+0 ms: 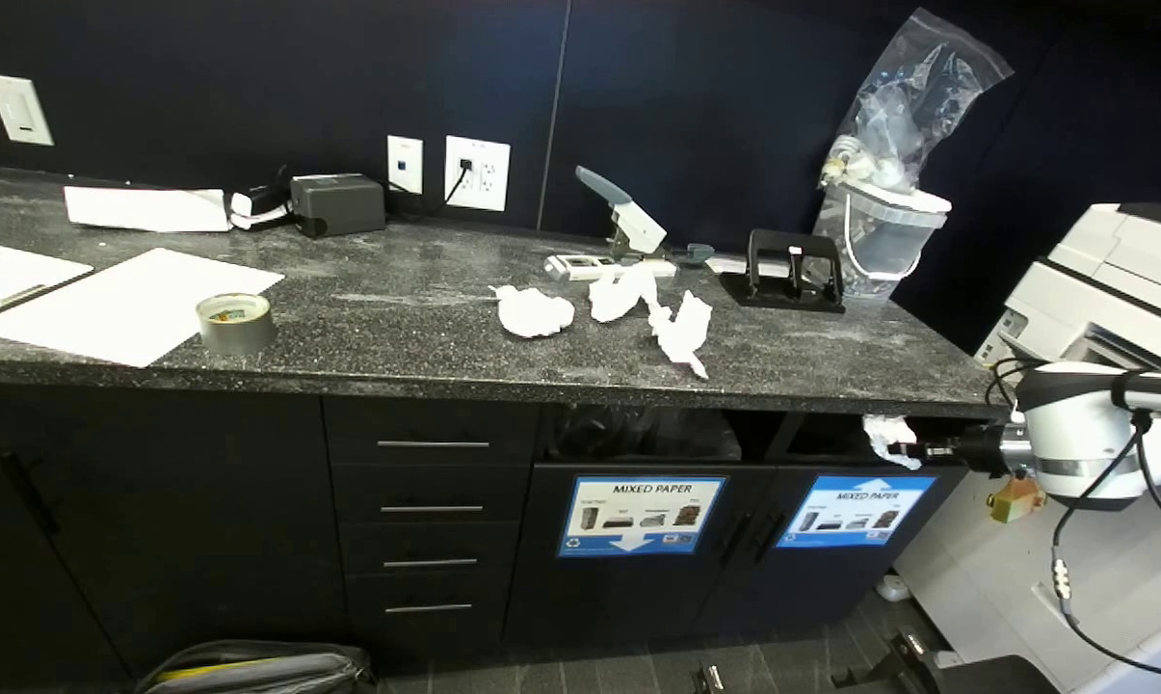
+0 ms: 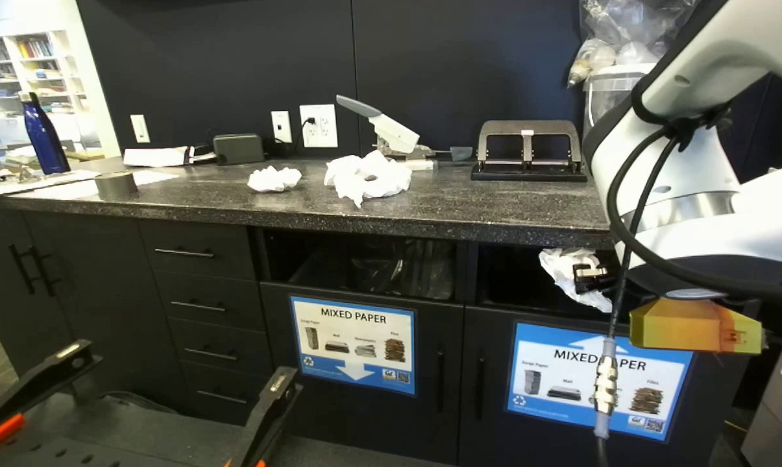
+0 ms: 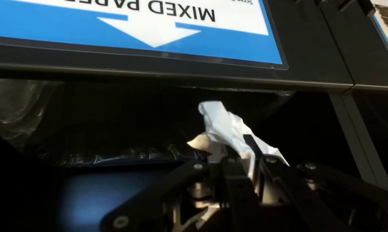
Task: Put the papers in the first bin
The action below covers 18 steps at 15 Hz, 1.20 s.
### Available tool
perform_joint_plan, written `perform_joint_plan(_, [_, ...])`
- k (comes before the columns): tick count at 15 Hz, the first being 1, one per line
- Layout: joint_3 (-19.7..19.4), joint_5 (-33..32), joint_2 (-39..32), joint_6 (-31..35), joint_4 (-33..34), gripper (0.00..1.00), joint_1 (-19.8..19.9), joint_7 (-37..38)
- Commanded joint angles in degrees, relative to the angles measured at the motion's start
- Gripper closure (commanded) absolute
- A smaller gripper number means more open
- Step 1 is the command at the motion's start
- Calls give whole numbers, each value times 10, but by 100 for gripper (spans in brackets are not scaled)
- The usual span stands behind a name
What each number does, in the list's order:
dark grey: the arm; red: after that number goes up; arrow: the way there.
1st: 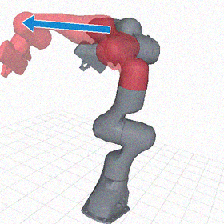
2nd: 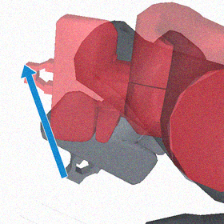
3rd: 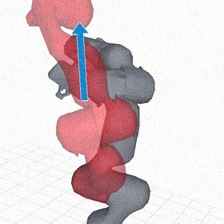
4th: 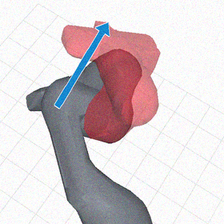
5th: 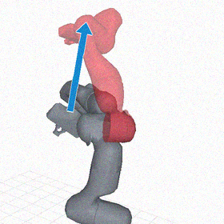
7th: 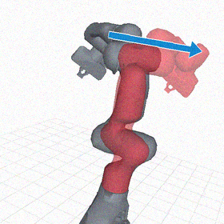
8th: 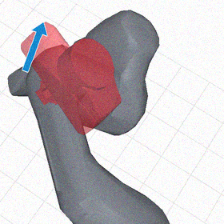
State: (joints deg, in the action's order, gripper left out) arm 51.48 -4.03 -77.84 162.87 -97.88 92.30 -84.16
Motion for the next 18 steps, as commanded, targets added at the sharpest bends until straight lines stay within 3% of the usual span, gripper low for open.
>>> perform_joint_plan(1, [-27,15,-42,21,95,90,-79,5])
perform_joint_plan(5, [-103,18,-28,108,140,92,-161,66])
perform_joint_plan(8, [-93,8,-66,113,199,90,-198,83])
perform_joint_plan(13, [-53,6,-121,98,276,91,-219,77])
perform_joint_plan(14, [-62,70,-80,113,229,91,-217,48])
perform_joint_plan(18, [-56,145,-84,108,242,89,-222,6])
